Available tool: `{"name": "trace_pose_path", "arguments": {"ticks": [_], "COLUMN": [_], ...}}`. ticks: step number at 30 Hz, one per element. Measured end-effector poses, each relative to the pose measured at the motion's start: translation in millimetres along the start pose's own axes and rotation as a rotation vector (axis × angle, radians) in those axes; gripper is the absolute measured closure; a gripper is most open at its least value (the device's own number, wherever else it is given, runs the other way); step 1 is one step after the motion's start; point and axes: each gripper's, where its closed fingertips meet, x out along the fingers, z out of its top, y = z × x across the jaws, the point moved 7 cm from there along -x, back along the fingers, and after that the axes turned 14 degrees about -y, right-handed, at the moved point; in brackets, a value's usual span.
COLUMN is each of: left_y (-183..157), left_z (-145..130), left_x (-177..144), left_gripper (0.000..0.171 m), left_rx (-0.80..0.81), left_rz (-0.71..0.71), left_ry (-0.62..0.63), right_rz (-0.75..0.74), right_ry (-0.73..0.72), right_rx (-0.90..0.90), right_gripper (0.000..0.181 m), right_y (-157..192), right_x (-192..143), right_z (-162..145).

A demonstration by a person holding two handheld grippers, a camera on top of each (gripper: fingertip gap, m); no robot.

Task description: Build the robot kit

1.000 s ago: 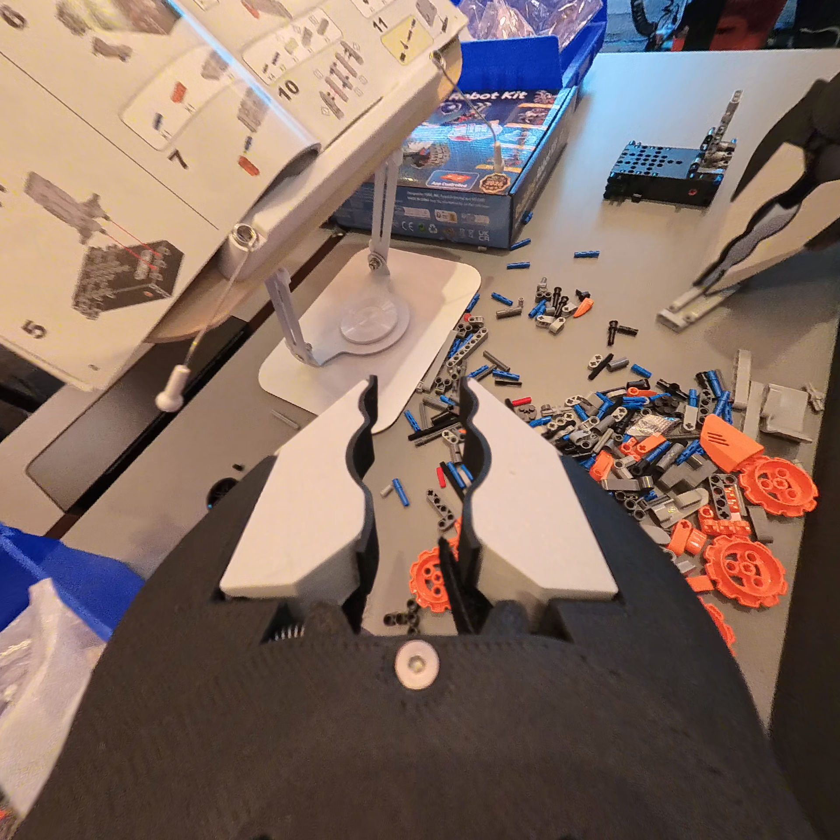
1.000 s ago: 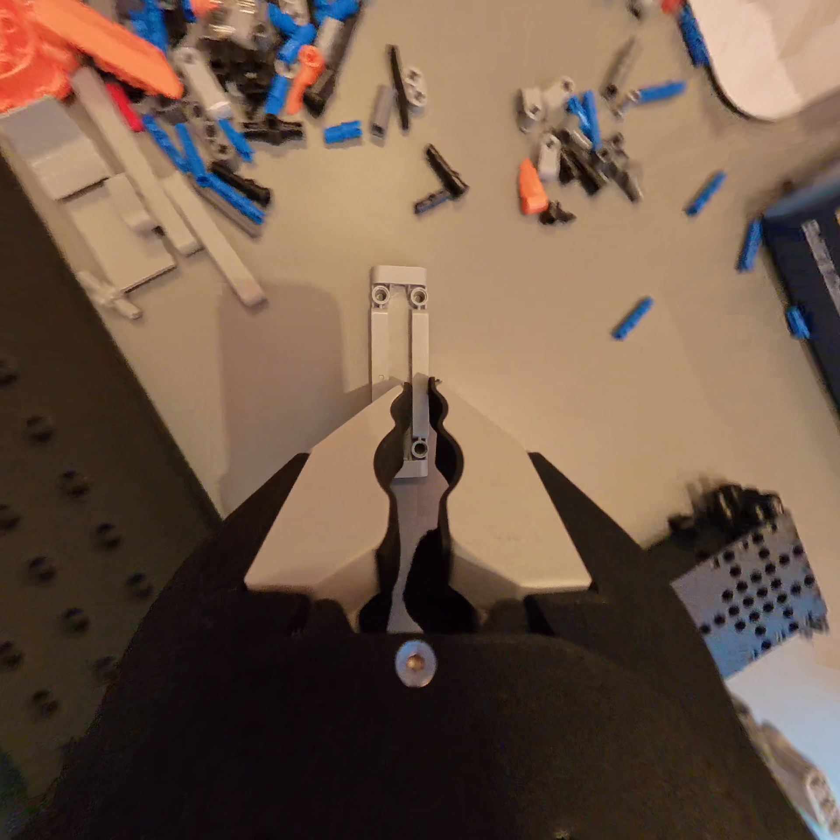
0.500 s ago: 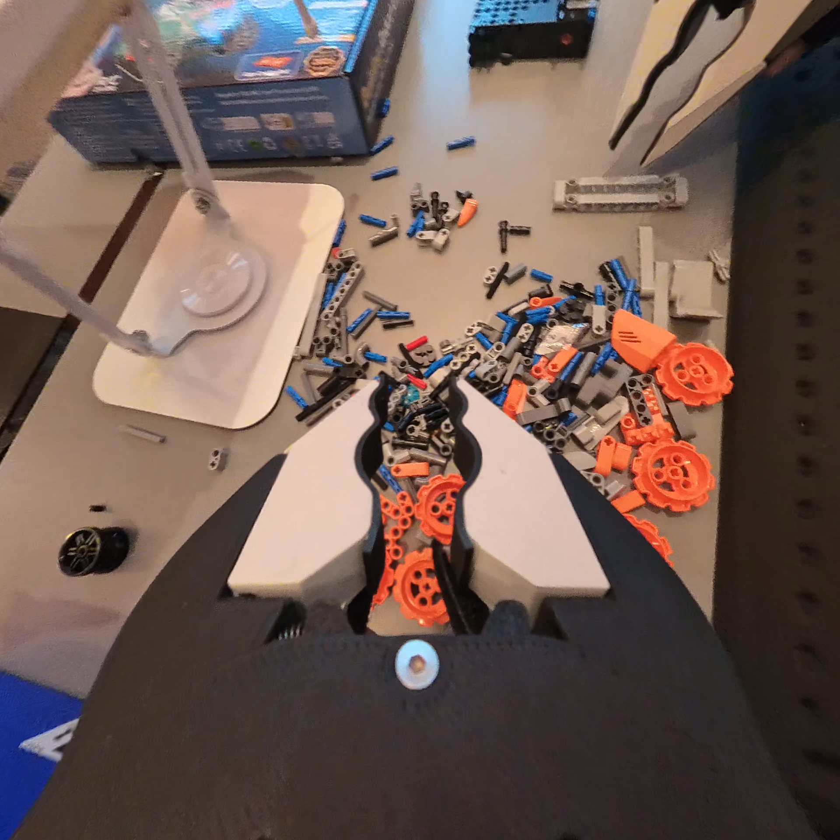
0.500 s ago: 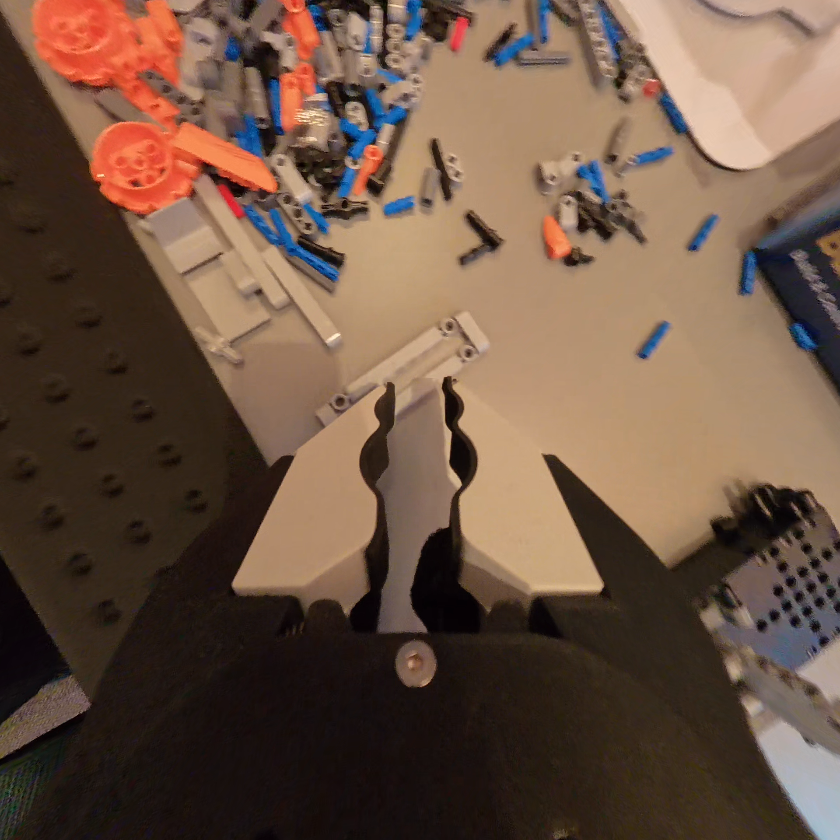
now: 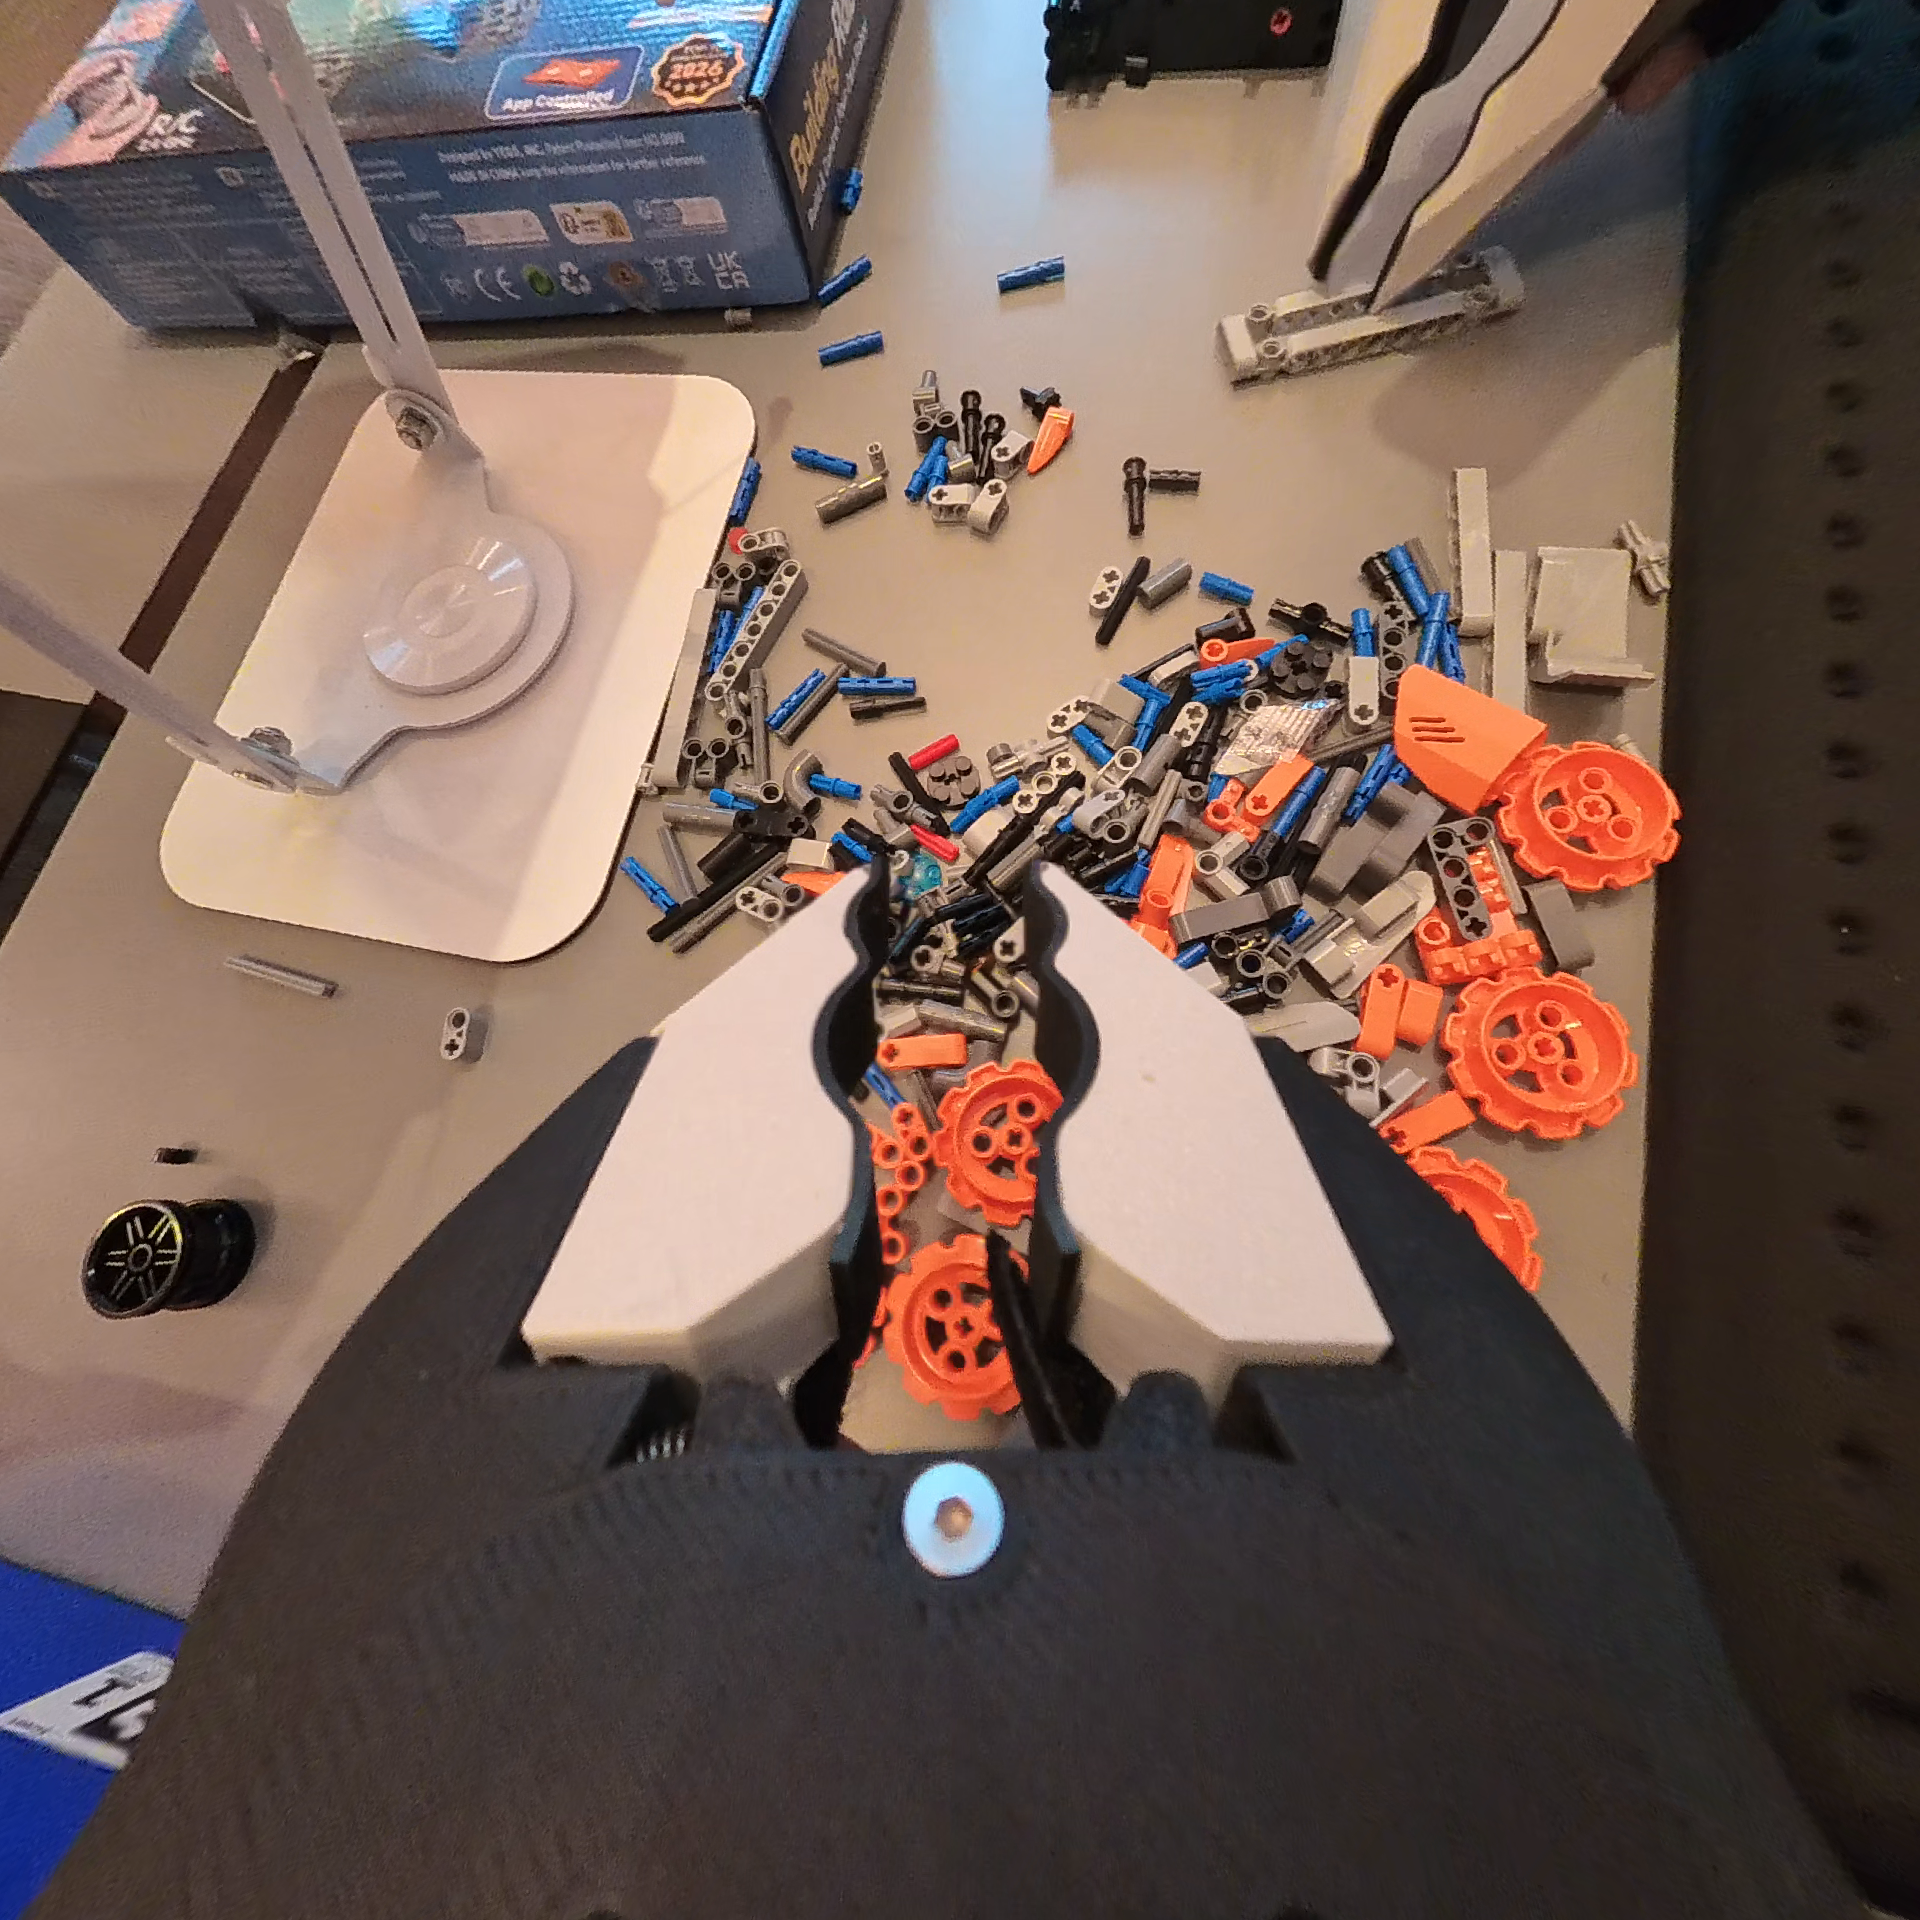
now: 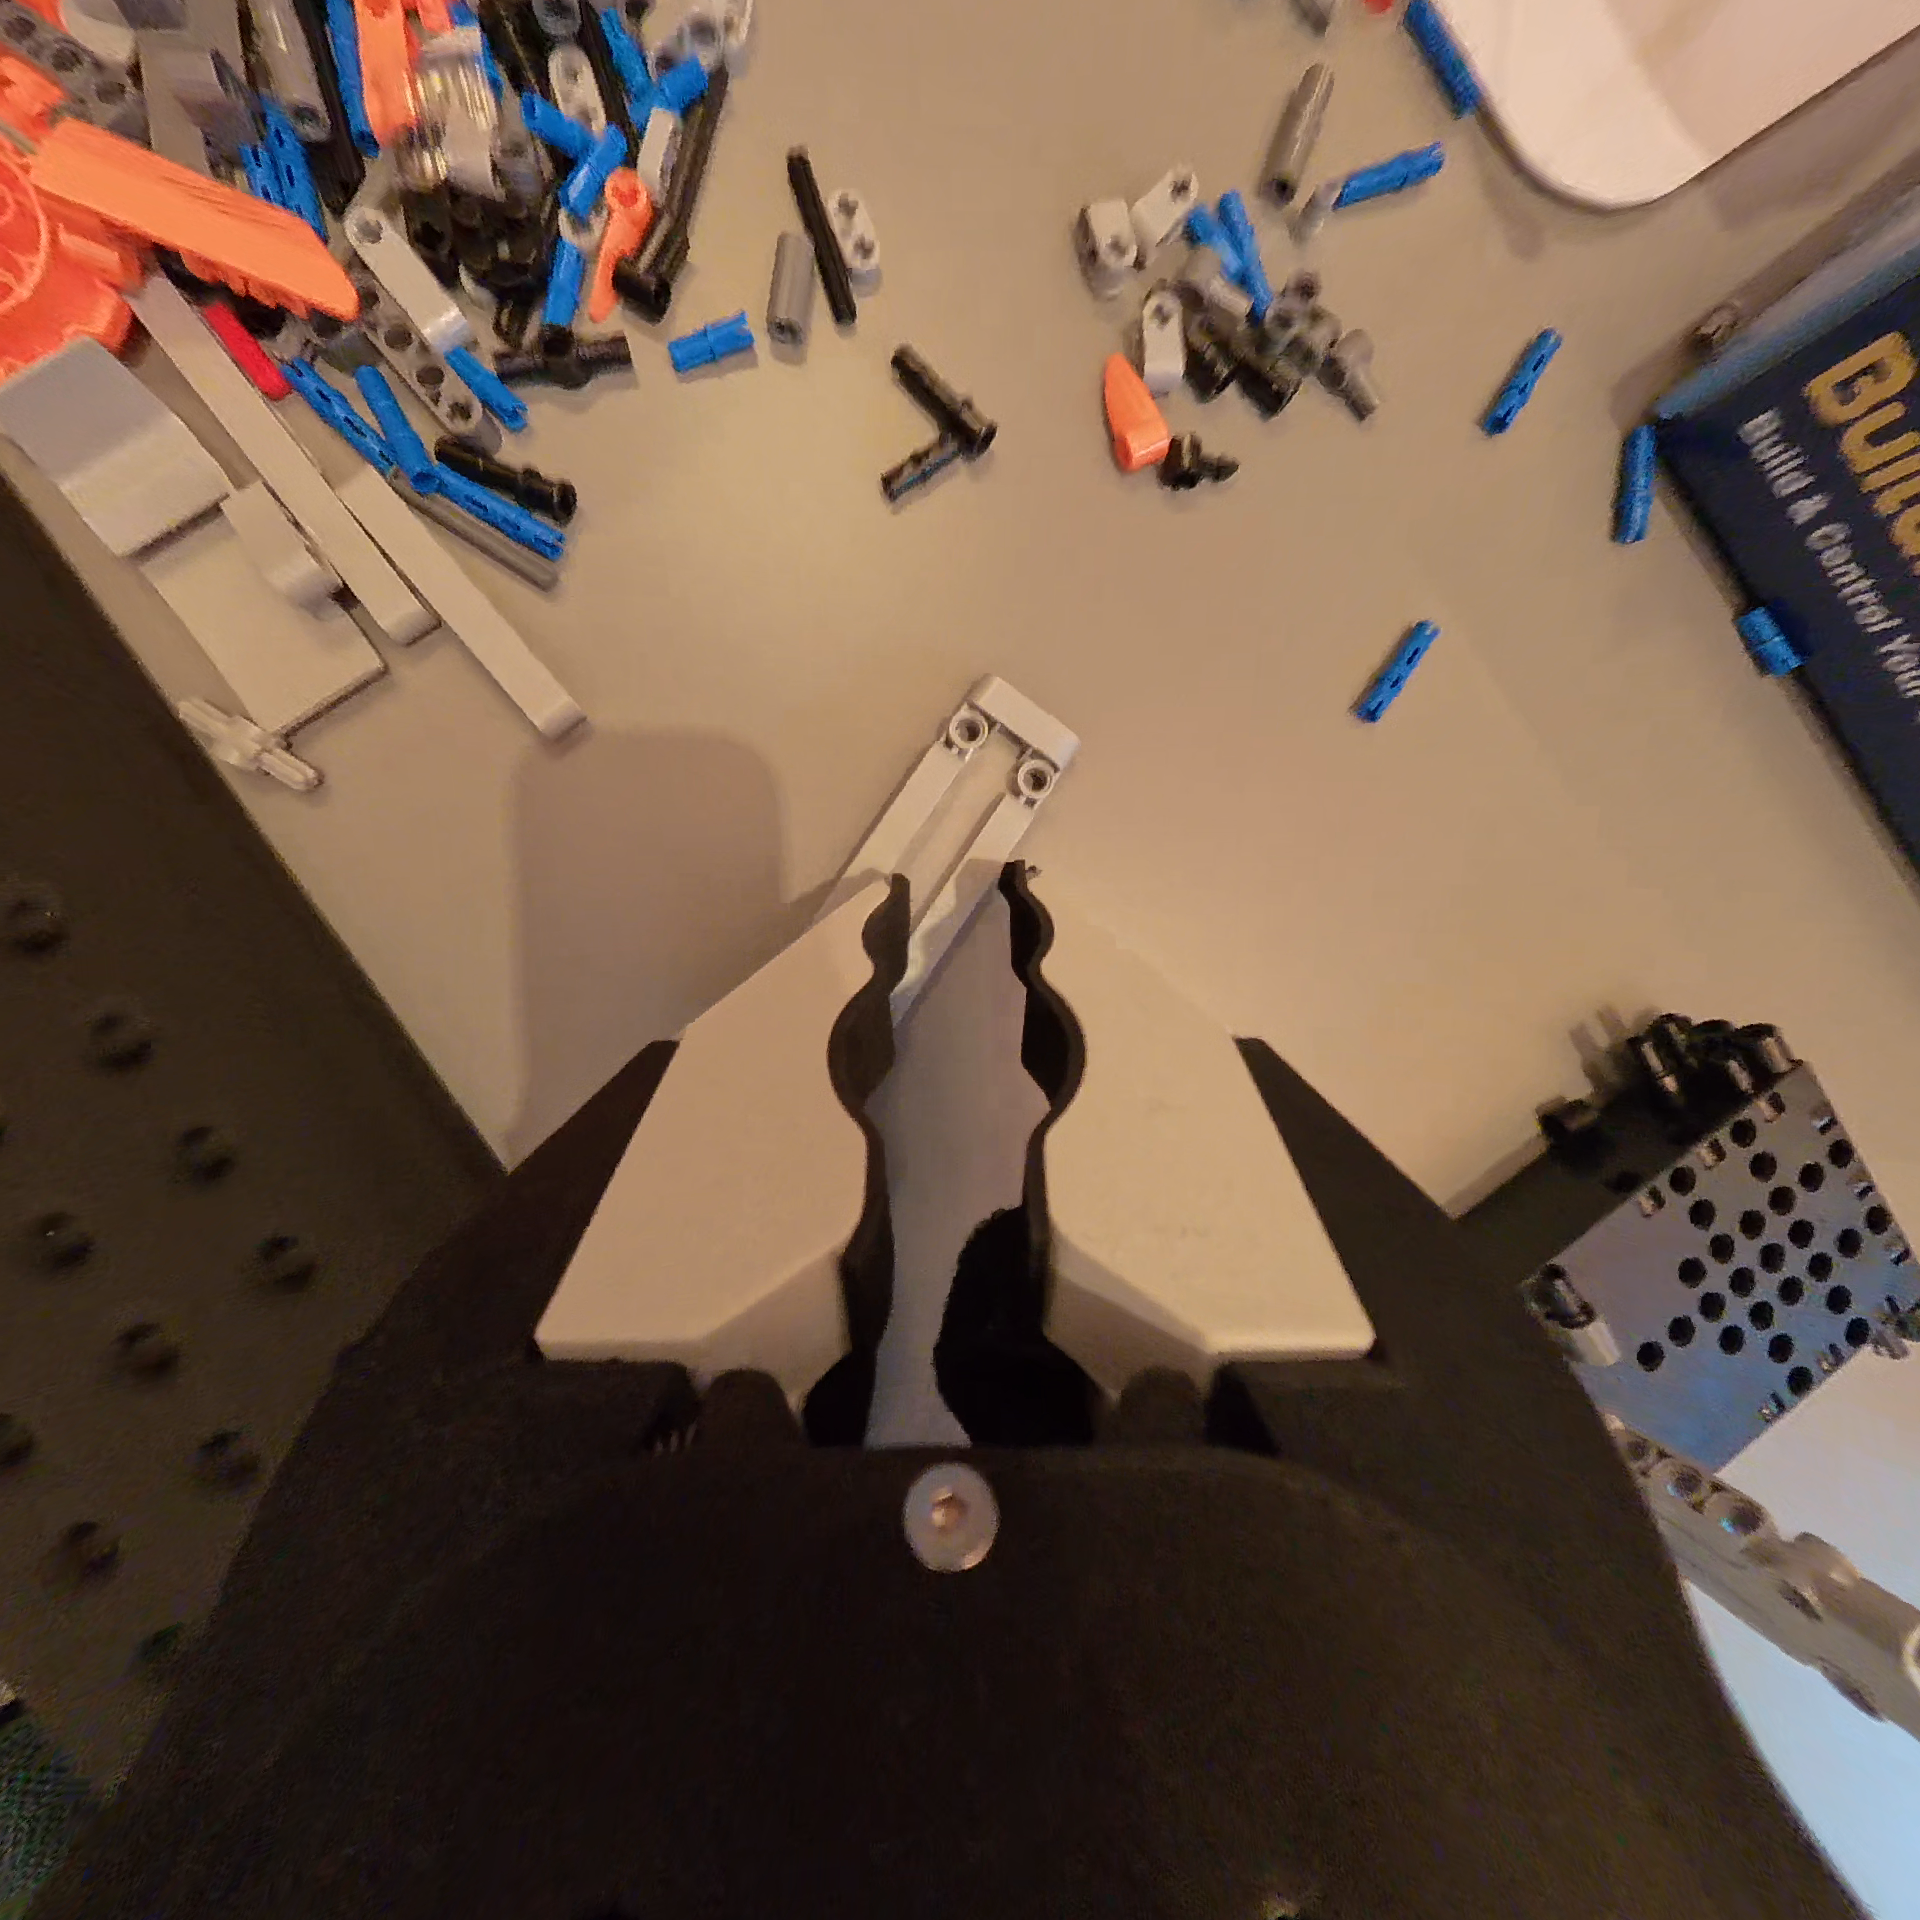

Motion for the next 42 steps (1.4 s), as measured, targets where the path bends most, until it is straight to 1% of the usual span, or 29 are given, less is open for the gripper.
{"name": "trace_pose_path", "arguments": {"ticks": [3, 7, 9, 13, 16, 20, 24, 29, 33, 35, 39, 42], "left_y": [-5.6, -16.2, -24.9, -42.9, -49.8, -48.2, -44.9, -39.9, -35.0, -34.5, -29.4, -27.1], "left_z": [-1.0, 0.1, 1.8, 0.1, -6.0, -11.4, -15.7, -20.6, -21.6, -20.8, -25.5, -29.7], "left_x": [0.9, -1.0, -3.6, -8.1, -9.6, -8.5, -3.2, 0.5, -4.3, -6.0, -8.2, -13.7], "left_gripper": [0.150, 0.152, 0.155, 0.162, 0.162, 0.162, 0.162, 0.161, 0.161, 0.162, 0.163, 0.164], "left_rx": [0.003, 0.014, 0.029, 0.026, 0.018, 0.001, -0.003, 0.001, -0.015, -0.014, -0.007, -0.012], "left_rz": [-0.029, -0.059, -0.086, -0.143, -0.136, -0.099, -0.088, -0.058, -0.033, -0.029, 0.011, 0.028], "left_ry": [0.004, 0.005, 0.000, -0.013, -0.016, -0.065, -0.073, -0.066, -0.077, -0.083, -0.046, -0.020], "right_rz": [0.000, 0.021, 0.044, 0.046, 0.047, 0.026, 0.019, 0.016, 0.025, 0.035, 0.049, 0.060], "right_ry": [-0.049, -0.089, -0.150, -0.230, -0.291, -0.330, -0.364, -0.366, -0.355, -0.356, -0.393, -0.407], "right_rx": [-0.014, -0.084, -0.108, -0.109, -0.118, -0.174, -0.188, -0.172, -0.222, -0.206, -0.159, -0.158], "right_gripper": [0.162, 0.160, 0.162, 0.161, 0.163, 0.164, 0.165, 0.166, 0.166, 0.166, 0.166, 0.166], "right_y": [3.5, 16.2, 20.1, 15.1, 13.2, 12.4, 11.4, 8.7, 14.8, 13.9, 9.8, 11.9], "right_x": [-3.7, -0.4, 0.7, 6.2, 12.1, 15.1, 14.1, 15.4, 18.5, 19.4, 16.0, 14.6], "right_z": [10.3, 27.2, 36.4, 45.4, 48.3, 47.3, 45.0, 41.8, 41.8, 40.6, 40.7, 43.2]}}
